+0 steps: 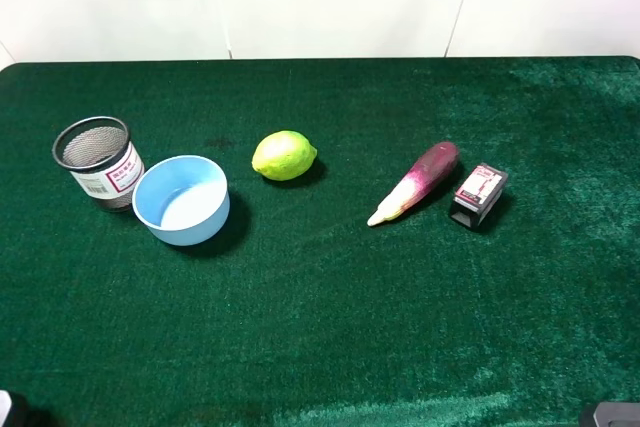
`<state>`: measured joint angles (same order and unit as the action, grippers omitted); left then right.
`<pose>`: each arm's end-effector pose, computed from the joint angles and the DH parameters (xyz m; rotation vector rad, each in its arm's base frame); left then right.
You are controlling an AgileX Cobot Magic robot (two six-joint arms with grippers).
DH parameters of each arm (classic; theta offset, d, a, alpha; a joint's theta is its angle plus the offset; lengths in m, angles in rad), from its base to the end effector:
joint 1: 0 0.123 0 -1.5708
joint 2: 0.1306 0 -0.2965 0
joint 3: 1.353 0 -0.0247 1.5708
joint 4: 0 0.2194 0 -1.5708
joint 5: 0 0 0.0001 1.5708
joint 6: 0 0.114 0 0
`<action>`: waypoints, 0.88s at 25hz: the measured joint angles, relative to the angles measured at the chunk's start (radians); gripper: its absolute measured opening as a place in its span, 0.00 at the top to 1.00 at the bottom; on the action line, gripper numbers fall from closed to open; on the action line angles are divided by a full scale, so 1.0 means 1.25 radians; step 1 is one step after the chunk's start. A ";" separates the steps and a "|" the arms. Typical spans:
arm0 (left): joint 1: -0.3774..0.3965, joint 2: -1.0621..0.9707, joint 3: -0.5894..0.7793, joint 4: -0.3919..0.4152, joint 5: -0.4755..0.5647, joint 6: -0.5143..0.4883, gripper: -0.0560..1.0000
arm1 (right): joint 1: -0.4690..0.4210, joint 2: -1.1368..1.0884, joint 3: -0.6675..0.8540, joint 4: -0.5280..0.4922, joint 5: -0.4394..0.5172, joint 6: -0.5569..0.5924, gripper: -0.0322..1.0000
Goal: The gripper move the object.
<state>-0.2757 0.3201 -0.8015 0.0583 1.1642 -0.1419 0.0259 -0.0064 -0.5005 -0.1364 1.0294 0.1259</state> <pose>0.0006 0.0062 0.3272 0.1393 2.1652 -0.1687 -0.0231 -0.0139 0.2556 0.1042 1.9967 -0.0648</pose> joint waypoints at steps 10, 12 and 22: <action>0.052 -0.093 0.022 0.008 0.000 0.069 0.01 | 0.000 0.000 0.000 0.000 0.000 0.000 0.30; 0.088 -0.132 0.043 0.010 0.000 0.075 0.01 | 0.000 0.000 0.000 0.000 0.000 0.000 0.30; 0.222 -0.261 0.159 0.003 -0.007 0.126 0.01 | 0.000 0.000 0.000 0.000 0.000 0.000 0.30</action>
<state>0.0021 -0.0065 -0.6024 0.0622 1.1556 0.0151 0.0259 -0.0064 -0.5005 -0.1364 1.0294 0.1259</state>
